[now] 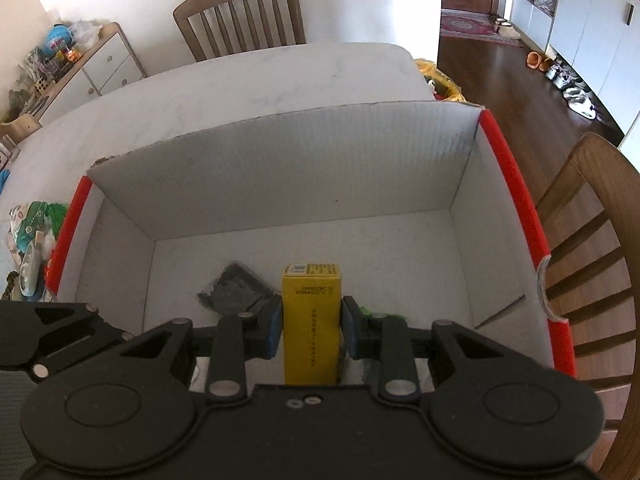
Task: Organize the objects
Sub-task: 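Carry the plush toy and yellow box over the box, then open both tools to release the toy and yellow box into the box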
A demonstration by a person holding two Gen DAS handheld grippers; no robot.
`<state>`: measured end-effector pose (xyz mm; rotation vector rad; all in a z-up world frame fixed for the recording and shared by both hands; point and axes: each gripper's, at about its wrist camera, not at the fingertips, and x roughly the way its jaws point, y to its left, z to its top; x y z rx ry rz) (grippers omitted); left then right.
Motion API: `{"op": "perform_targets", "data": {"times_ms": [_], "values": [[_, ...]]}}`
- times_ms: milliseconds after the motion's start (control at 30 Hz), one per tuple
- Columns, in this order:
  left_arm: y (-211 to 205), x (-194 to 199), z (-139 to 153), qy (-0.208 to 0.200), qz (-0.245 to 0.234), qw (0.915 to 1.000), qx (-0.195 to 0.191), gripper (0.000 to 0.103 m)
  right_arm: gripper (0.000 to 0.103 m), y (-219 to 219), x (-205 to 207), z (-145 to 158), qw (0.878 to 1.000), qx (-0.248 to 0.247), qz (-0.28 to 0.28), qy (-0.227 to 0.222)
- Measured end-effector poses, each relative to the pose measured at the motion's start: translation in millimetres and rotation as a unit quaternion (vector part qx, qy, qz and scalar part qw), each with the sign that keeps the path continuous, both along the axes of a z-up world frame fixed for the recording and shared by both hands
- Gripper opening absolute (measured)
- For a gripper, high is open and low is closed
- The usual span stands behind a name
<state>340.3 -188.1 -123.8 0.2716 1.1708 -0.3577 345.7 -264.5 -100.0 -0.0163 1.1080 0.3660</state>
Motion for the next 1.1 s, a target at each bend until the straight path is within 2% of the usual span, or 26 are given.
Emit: {"op": "perform_targets", "data": {"times_ms": [400,500,633,1033,1100], "values": [[-2,-1,-9,0.025,0.002,0.9997,0.005,0.050,0.030,-1,11,-2,1.000,0.000,-0.004,0.012],[-2,-4,-7,0.021,0.004,0.9998,0.003,0.052,0.031,0,11,-2,1.000,0.000,-0.005,0.014],[0,-8,-3,0.013,0.009,0.9999,-0.006,0.064,0.033,-2,9,1,1.000,0.002,-0.010,0.011],[6,-35,22,-0.024,0.023,0.9991,-0.025,0.065,0.036,-5,-9,26,1.000,0.020,-0.013,-0.012],[3,-27,31,-0.033,0.025,0.9988,-0.028,0.065,0.036,-7,-13,32,1.000,0.023,-0.012,-0.017]]}}
